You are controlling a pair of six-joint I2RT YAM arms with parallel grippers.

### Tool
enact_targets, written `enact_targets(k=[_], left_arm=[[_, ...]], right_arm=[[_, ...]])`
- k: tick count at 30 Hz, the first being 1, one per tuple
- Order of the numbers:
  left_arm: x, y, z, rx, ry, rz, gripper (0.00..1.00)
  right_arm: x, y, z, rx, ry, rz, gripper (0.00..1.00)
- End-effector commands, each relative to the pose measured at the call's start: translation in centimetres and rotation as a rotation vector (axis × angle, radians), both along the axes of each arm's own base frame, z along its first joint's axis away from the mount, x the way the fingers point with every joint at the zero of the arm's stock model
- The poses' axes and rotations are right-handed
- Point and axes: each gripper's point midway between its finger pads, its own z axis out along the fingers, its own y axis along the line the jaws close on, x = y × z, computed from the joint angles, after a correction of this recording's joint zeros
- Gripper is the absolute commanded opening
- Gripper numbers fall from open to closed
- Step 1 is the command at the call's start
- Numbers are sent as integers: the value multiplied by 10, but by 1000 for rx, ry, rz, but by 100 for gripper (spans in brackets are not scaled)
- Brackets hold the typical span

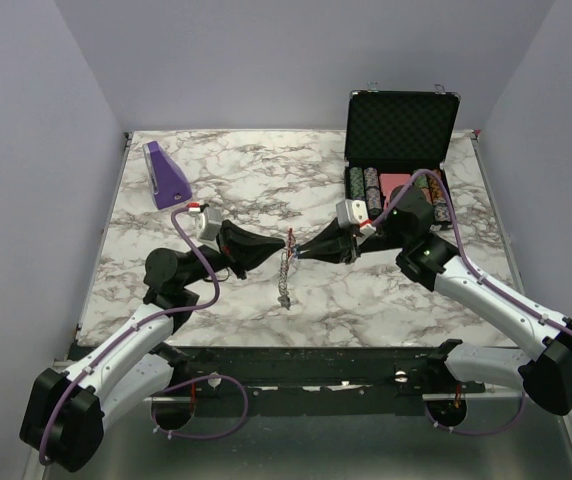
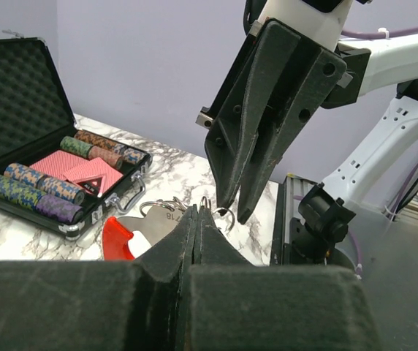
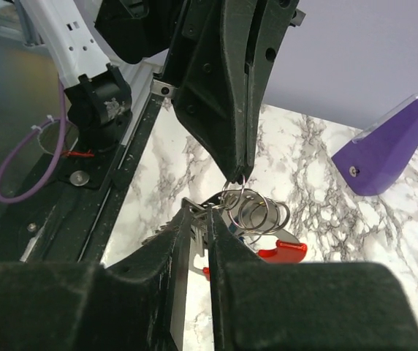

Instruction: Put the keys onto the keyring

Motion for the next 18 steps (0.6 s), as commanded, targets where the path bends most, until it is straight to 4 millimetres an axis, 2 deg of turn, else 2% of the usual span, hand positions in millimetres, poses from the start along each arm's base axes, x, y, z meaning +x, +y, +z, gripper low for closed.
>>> enact_targets(k=[1, 9, 18], left_arm=[[2, 5, 10, -36, -65, 33, 0], [-4, 4, 8, -18, -94, 13, 0], [-10, 4, 11, -12, -127, -10, 0]], right_arm=[[-11, -1, 8, 16, 33, 32, 24], [-5, 0, 29, 67, 107, -13, 25], [15, 6, 20, 46, 320, -122, 34]])
